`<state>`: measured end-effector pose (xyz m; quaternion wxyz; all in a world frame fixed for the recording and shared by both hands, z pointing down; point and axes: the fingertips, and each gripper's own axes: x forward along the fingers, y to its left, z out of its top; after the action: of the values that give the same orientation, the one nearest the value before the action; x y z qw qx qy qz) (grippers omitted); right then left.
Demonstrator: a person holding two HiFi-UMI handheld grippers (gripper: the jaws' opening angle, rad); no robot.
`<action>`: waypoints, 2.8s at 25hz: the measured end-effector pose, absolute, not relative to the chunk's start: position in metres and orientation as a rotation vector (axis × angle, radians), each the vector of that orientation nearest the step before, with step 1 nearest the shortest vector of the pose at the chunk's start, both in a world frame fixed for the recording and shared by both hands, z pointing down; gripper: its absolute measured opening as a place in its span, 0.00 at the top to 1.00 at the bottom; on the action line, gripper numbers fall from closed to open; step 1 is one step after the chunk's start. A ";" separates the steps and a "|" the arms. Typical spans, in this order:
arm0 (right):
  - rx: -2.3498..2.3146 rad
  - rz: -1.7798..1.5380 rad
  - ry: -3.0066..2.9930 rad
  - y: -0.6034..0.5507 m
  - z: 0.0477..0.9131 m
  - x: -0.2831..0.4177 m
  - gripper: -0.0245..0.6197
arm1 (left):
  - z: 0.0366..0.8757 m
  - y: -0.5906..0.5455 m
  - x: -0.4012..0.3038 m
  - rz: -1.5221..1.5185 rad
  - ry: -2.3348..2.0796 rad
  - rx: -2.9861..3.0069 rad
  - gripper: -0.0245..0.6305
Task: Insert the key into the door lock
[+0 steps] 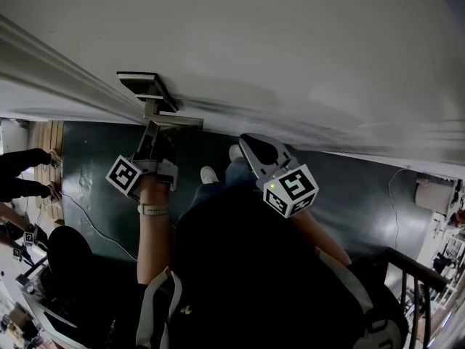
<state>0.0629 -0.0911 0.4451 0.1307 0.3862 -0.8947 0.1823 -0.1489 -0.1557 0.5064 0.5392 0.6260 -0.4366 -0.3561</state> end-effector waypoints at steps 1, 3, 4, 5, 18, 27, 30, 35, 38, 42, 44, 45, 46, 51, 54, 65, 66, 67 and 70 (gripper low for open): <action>1.123 0.529 -2.598 -0.091 0.445 0.064 0.93 | 0.507 -0.158 -0.149 -0.849 -1.037 1.485 0.92; 1.126 0.527 -2.597 -0.091 0.444 0.065 0.93 | 0.507 -0.163 -0.148 -0.853 -1.040 1.477 0.92; 1.127 0.527 -2.596 -0.091 0.444 0.066 0.93 | 0.507 -0.166 -0.148 -0.855 -1.041 1.475 0.92; 1.127 0.526 -2.596 -0.091 0.443 0.066 0.93 | 0.506 -0.167 -0.147 -0.859 -1.039 1.475 0.92; 1.075 0.517 -2.610 -0.085 0.444 0.058 0.93 | 0.508 -0.164 -0.149 -0.935 -1.025 1.463 0.92; 0.954 0.502 -2.641 -0.080 0.444 0.035 0.93 | 0.504 -0.137 -0.151 -0.947 -0.996 1.469 0.92; 0.899 0.490 -2.656 -0.076 0.443 0.024 0.94 | 0.501 -0.122 -0.156 -0.963 -0.997 1.471 0.93; 0.782 0.469 -2.687 -0.071 0.439 -0.001 0.94 | 0.486 -0.098 -0.169 -0.961 -1.042 1.540 0.95; 0.710 0.457 -2.706 -0.068 0.438 -0.018 0.93 | 0.480 -0.085 -0.176 -0.884 -1.113 1.612 0.95; 0.623 0.446 -2.742 -0.064 0.427 -0.039 0.94 | 0.469 -0.070 -0.185 -0.733 -1.234 1.734 0.95; 0.586 0.431 -2.761 -0.062 0.420 -0.049 0.93 | 0.460 -0.063 -0.190 -0.670 -1.297 1.790 0.95; 0.568 0.423 -2.771 -0.062 0.416 -0.054 0.93 | 0.455 -0.059 -0.193 -0.644 -1.326 1.814 0.95; 0.551 0.415 -2.780 -0.062 0.412 -0.059 0.94 | 0.451 -0.056 -0.195 -0.621 -1.353 1.836 0.95; 0.477 0.370 -2.816 -0.061 0.394 -0.079 0.93 | 0.431 -0.043 -0.207 -0.490 -1.493 1.933 0.95; 0.440 0.341 -2.836 -0.061 0.382 -0.089 0.94 | 0.420 -0.036 -0.212 -0.429 -1.561 1.985 0.95; 0.343 0.217 -2.889 -0.058 0.348 -0.110 0.93 | 0.387 -0.023 -0.208 -0.075 -1.810 2.167 0.95; 0.335 0.204 -2.890 -0.056 0.346 -0.111 0.93 | 0.383 -0.021 -0.207 -0.068 -1.824 2.182 0.95; 0.327 0.192 -2.890 -0.055 0.345 -0.112 0.93 | 0.379 -0.021 -0.206 -0.067 -1.839 2.196 0.95; 0.303 0.152 -2.883 -0.051 0.343 -0.114 0.93 | 0.370 -0.020 -0.204 -0.039 -1.882 2.231 0.95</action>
<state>-0.1140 -0.0514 0.3431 0.1191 0.1036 -0.9861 0.0521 -0.2042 -0.0197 0.3697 0.1110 0.7596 -0.6408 -0.0131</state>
